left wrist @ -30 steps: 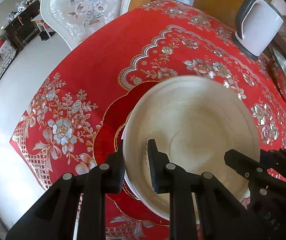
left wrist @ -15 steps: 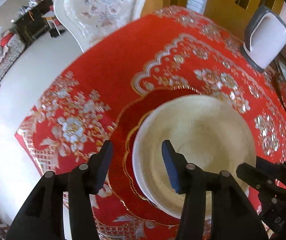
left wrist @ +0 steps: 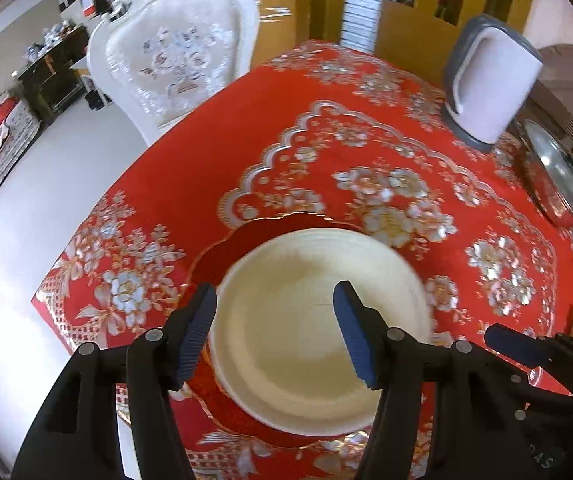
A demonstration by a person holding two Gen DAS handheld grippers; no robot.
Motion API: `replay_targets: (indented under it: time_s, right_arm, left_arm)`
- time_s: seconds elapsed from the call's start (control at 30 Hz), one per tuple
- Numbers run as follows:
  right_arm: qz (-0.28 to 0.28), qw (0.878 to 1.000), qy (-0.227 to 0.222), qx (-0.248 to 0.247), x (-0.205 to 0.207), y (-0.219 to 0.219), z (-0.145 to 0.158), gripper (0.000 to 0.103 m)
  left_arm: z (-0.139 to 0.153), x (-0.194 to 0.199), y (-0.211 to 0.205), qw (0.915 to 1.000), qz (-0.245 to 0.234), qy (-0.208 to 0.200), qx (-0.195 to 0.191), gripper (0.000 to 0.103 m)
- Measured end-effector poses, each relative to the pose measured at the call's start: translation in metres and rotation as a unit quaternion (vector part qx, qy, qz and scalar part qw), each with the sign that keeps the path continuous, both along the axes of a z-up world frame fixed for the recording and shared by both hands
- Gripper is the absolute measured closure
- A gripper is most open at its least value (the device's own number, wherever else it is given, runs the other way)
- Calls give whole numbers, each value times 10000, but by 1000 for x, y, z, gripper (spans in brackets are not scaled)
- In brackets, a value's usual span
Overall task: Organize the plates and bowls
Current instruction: 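Move both grippers across the tablecloth to the grey steel pot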
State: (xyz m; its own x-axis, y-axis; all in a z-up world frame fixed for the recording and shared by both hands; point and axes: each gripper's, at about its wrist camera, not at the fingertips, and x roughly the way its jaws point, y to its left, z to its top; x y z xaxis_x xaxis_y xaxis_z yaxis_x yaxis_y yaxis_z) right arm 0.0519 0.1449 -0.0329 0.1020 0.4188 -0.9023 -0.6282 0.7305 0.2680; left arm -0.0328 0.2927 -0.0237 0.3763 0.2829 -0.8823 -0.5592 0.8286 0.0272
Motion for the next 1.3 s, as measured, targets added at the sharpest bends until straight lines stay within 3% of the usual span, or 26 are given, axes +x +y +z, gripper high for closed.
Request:
replay_targets:
  time_s: [0.17, 0.3, 0.53, 0.97, 1.3]
  right_arm:
    - [-296, 9996, 1, -12, 9, -29, 2, 60]
    - [-541, 9985, -10, -22, 15, -59, 3, 60]
    - [-1065, 9943, -1, -30, 24, -118, 5, 57]
    - [-1963, 9805, 44, -72, 30, -226, 3, 56]
    - [-2695, 9629, 144, -90, 30, -312, -4, 56]
  left_arm:
    - [5, 14, -27, 9995, -314, -22, 34, 43]
    - [9, 27, -52, 9983, -579, -58, 53, 33]
    - [15, 52, -105, 9931, -1167, -49, 84, 33]
    - [22, 89, -215, 9754, -2202, -72, 114, 33]
    - [19, 107, -290, 9595, -2816, -34, 104, 33]
